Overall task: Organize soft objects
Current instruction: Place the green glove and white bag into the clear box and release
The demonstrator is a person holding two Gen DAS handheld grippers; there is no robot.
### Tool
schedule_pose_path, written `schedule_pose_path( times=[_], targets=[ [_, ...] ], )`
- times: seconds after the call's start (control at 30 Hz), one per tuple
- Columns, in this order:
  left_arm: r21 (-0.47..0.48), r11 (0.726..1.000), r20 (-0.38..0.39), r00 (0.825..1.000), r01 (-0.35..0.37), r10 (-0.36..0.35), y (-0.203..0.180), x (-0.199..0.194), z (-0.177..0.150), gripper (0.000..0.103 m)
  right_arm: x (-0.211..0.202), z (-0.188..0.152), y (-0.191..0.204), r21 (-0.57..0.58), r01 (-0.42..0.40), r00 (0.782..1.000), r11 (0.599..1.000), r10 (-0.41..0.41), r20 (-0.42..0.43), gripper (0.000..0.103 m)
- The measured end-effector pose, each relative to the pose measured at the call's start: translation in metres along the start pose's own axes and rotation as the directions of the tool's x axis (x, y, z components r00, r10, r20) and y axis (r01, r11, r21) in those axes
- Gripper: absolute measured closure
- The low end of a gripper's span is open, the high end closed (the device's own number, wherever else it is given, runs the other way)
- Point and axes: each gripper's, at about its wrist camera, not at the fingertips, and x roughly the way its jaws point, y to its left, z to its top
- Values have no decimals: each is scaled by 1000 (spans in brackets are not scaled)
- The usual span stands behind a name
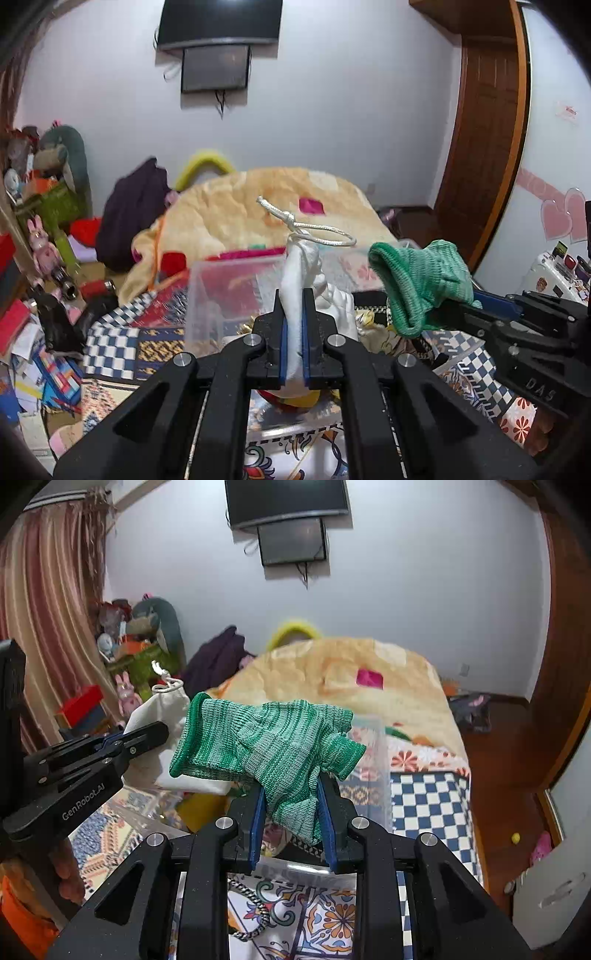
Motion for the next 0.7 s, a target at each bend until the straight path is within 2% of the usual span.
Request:
schedule_pose_path(
  times=[0.37, 0.47, 0.53, 0.6, 0.7],
  targets=[
    [27, 999, -84, 996, -30, 32, 0, 27, -9, 97, 21, -5, 0, -1, -11, 995, 1000, 11, -95, 78],
    [31, 999, -108, 994, -30, 34, 1, 28, -11, 92, 19, -5, 0, -6, -8, 995, 1000, 8, -99, 76],
    [34, 999, -113, 993, -31, 35, 3, 28, -12, 84, 17, -4, 0, -9, 0, 995, 1000, -1, -100, 75],
    [32, 999, -111, 993, -27, 31, 4, 25, -14, 75, 13, -4, -2, -6, 0, 995, 1000, 0, -95, 72],
    [37, 999, -91, 995, -28, 32, 4, 16, -16, 69, 6, -5, -4, -6, 4, 997, 1000, -5, -74, 66]
  ],
)
